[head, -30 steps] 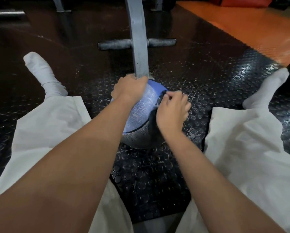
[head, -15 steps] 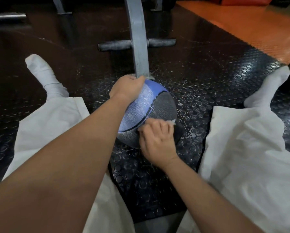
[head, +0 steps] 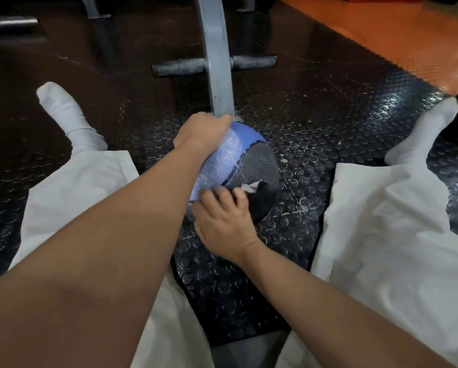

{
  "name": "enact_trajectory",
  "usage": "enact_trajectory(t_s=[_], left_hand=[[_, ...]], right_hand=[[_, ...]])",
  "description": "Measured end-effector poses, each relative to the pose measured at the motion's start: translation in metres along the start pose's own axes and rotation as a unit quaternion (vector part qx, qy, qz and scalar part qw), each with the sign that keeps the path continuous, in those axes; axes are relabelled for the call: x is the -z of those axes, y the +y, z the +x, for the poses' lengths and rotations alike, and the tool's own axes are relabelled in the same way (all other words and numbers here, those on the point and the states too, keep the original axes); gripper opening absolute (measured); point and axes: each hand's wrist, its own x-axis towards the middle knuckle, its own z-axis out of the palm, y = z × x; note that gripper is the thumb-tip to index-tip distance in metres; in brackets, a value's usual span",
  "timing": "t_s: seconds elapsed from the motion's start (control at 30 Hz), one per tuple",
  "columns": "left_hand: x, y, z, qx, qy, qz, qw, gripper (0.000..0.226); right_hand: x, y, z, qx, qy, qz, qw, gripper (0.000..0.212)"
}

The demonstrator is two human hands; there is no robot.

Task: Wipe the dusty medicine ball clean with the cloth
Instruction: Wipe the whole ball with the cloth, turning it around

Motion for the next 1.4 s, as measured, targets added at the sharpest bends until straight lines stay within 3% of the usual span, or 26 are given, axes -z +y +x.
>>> enact_trajectory(t_s=[0.17, 0.3, 0.4, 0.47, 0.6, 0.67, 0.77, 0.83, 0.93, 1.07, 1.23, 1.4], left_hand=[[0.003, -0.003, -0.004, 0.000, -0.012, -0.028, 1.000, 0.040], [0.002, -0.005, -0.003, 0.004, 0.007, -0.038, 0.999, 0.037], [0.001, -0.005, -0.004, 0.009, 0.016, -0.039, 0.999, 0.042], [0.000, -0.003, -0.008, 0.012, 0.012, -0.033, 0.999, 0.043], [-0.001, 0.001, -0.017, 0.013, 0.012, -0.029, 0.999, 0.027], [-0.001, 0.000, -0.020, 0.016, 0.016, -0.036, 0.999, 0.023], [0.002, -0.003, -0.025, 0.010, 0.016, -0.049, 0.999, 0.021], [0.004, -0.007, -0.026, 0.000, 0.009, -0.056, 0.998, 0.016], [0.008, -0.015, -0.030, -0.030, -0.005, -0.062, 0.998, 0.020], [0.009, -0.026, -0.038, -0.071, -0.013, -0.077, 0.994, 0.028], [0.009, -0.034, -0.051, -0.099, -0.009, -0.092, 0.991, 0.025], [0.015, -0.042, -0.044, -0.049, -0.019, -0.177, 0.983, 0.026]], right_hand=[[-0.006, -0.004, -0.002, 0.136, -0.040, -0.035, 0.989, 0.028], [0.006, 0.030, 0.009, 0.114, -0.018, 0.060, 0.991, 0.022], [0.018, 0.063, 0.024, -0.004, -0.026, 0.182, 0.983, 0.022], [0.018, 0.080, 0.038, -0.131, -0.043, 0.268, 0.954, 0.023], [0.007, 0.108, 0.068, -0.426, -0.056, 0.358, 0.829, 0.020], [0.007, 0.111, 0.071, -0.489, -0.069, 0.349, 0.796, 0.021], [0.014, 0.083, 0.053, -0.476, -0.022, 0.287, 0.831, 0.013], [0.021, 0.053, 0.029, -0.415, 0.028, 0.271, 0.868, 0.018], [0.025, 0.031, -0.002, -0.305, 0.031, 0.263, 0.915, 0.020], [0.033, 0.044, 0.023, -0.285, 0.008, 0.266, 0.921, 0.017], [0.039, 0.058, 0.073, -0.322, -0.104, 0.257, 0.905, 0.014], [0.044, 0.030, 0.036, -0.294, -0.007, 0.264, 0.919, 0.013]])
